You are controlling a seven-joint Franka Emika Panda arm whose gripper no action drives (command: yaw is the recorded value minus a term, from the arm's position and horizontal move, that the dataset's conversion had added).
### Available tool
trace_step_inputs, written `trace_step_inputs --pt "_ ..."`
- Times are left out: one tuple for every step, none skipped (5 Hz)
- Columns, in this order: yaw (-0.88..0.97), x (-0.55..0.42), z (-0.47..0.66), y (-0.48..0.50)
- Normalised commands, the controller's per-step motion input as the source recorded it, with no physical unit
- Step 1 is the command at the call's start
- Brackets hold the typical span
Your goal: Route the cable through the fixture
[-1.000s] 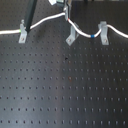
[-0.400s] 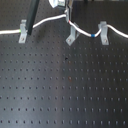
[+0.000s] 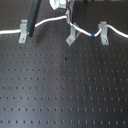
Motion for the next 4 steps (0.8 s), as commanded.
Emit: trace_step_inputs --pt "0.0 -0.027 0.57 0.172" --pt "0.0 0.006 0.01 0.004" --pt "0.0 0.123 0.05 0.063" --pt "-0.15 0.342 -0.01 0.083"
